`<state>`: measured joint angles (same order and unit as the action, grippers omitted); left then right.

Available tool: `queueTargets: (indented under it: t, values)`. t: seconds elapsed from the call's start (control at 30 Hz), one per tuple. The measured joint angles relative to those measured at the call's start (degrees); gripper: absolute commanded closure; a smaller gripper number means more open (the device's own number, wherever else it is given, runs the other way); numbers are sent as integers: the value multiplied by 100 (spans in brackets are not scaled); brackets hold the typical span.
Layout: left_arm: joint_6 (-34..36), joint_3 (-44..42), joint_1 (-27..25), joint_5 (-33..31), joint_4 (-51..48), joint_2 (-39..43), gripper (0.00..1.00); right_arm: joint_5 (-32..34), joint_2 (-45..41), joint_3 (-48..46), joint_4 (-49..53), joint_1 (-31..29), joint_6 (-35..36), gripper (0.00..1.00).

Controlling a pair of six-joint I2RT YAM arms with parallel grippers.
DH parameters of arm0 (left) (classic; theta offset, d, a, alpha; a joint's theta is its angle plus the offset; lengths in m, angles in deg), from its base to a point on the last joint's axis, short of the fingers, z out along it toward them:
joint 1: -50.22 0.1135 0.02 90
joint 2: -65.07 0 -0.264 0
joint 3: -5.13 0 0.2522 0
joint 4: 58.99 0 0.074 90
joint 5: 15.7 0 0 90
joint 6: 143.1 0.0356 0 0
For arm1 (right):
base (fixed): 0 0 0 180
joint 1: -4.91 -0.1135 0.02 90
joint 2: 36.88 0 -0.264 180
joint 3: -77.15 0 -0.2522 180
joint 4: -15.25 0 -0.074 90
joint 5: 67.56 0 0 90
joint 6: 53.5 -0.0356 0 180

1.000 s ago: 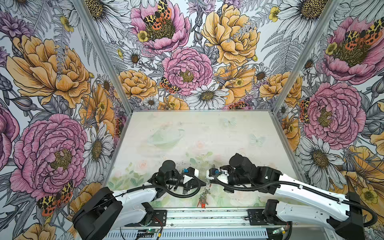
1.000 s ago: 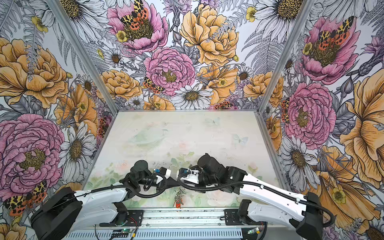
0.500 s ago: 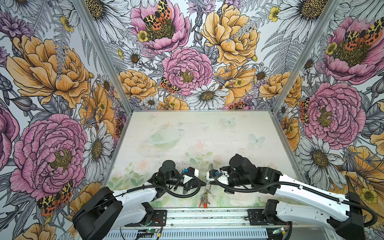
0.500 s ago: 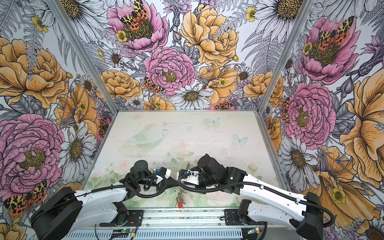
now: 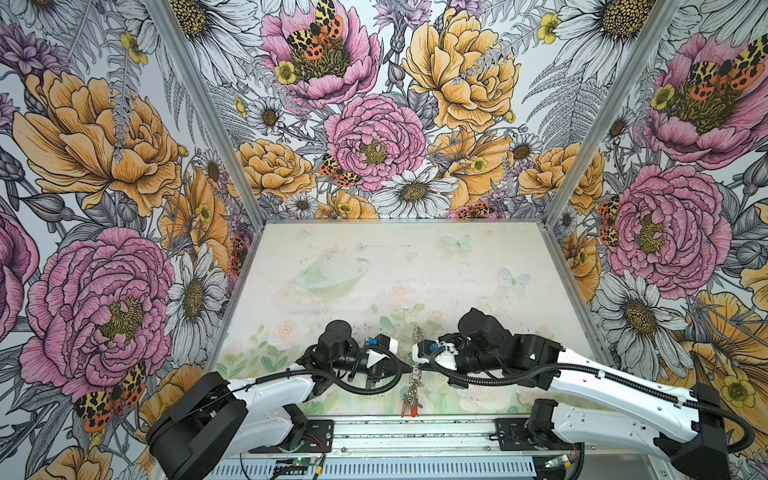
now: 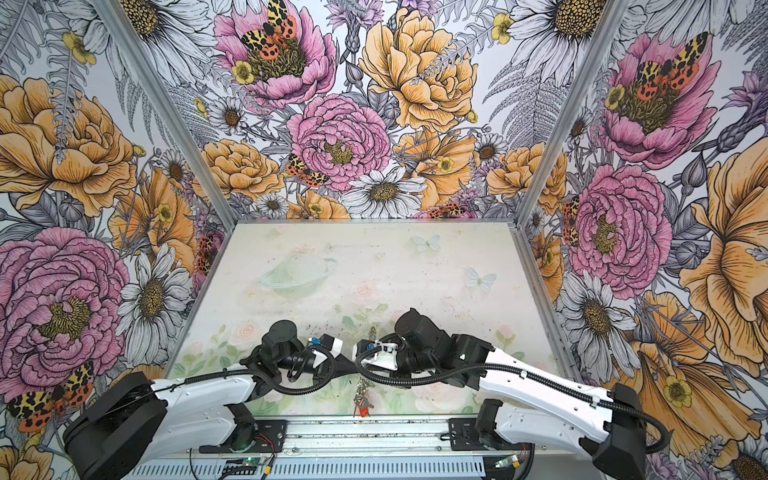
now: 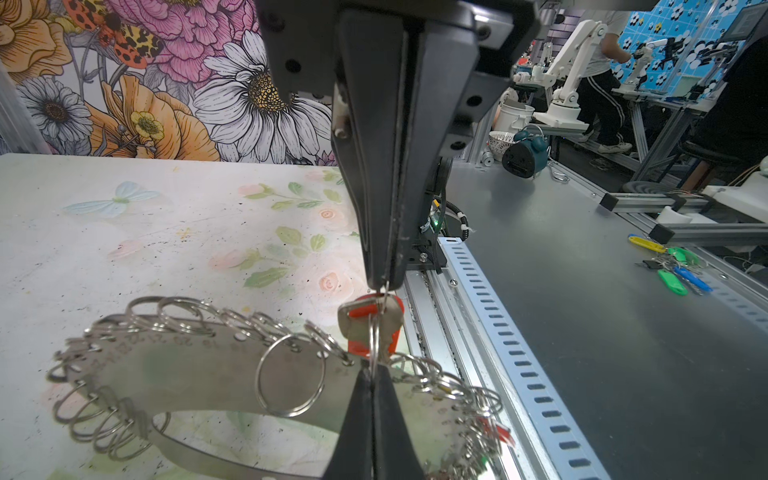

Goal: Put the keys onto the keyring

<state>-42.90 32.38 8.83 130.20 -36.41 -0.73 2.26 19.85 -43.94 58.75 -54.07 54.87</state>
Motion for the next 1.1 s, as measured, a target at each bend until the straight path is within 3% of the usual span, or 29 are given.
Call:
queueTargets:
  t: [1.1]
  values:
    - [-90,0,0,188,20,-70,100,-109,-9,-85,-70,-11,146,100]
